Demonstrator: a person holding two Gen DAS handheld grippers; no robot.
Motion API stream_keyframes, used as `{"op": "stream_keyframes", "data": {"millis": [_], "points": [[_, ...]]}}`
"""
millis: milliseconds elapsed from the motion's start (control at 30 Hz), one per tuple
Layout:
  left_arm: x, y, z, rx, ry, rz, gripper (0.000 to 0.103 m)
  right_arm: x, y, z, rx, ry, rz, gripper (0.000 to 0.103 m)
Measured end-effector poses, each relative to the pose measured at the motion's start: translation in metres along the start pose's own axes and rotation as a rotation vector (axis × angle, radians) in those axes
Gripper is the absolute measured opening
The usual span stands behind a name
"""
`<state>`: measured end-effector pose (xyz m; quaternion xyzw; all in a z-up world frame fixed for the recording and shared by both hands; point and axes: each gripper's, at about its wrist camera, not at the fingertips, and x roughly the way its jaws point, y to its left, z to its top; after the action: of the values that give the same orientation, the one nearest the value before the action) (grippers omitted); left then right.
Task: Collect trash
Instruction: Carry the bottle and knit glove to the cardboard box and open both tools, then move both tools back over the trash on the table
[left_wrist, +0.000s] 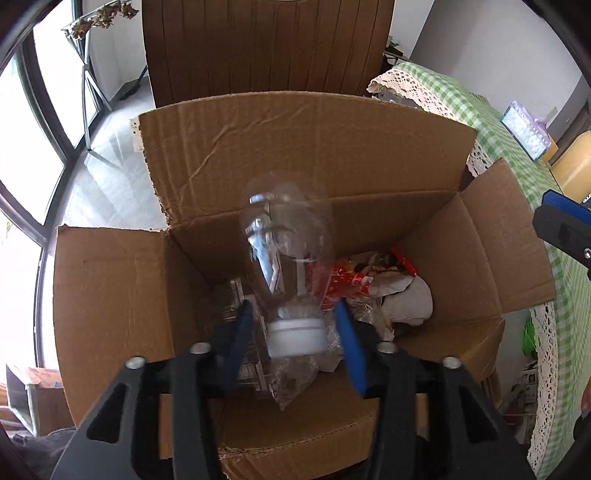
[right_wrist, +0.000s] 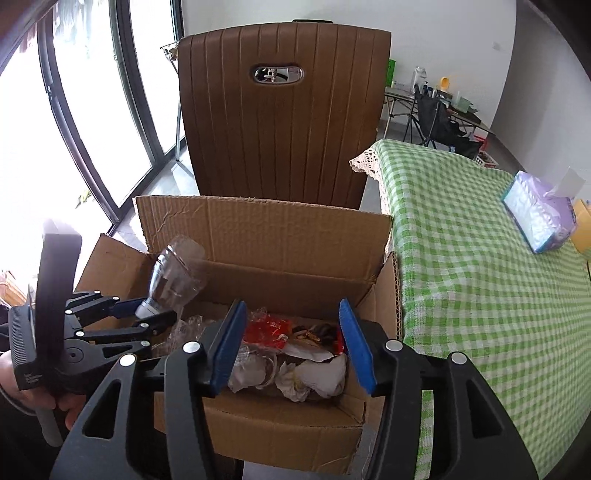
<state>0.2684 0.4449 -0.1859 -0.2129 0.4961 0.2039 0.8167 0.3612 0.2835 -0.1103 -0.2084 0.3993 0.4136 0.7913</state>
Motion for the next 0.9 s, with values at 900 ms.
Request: {"op": "stream_keyframes", "data": {"millis": [900], "points": [[-0.107,-0.061,-0.015,0.039,-0.226,-0.06,0.089,-0.156,-0.068,-0.084,0.198,-0.233,-0.18,0.066]]}}
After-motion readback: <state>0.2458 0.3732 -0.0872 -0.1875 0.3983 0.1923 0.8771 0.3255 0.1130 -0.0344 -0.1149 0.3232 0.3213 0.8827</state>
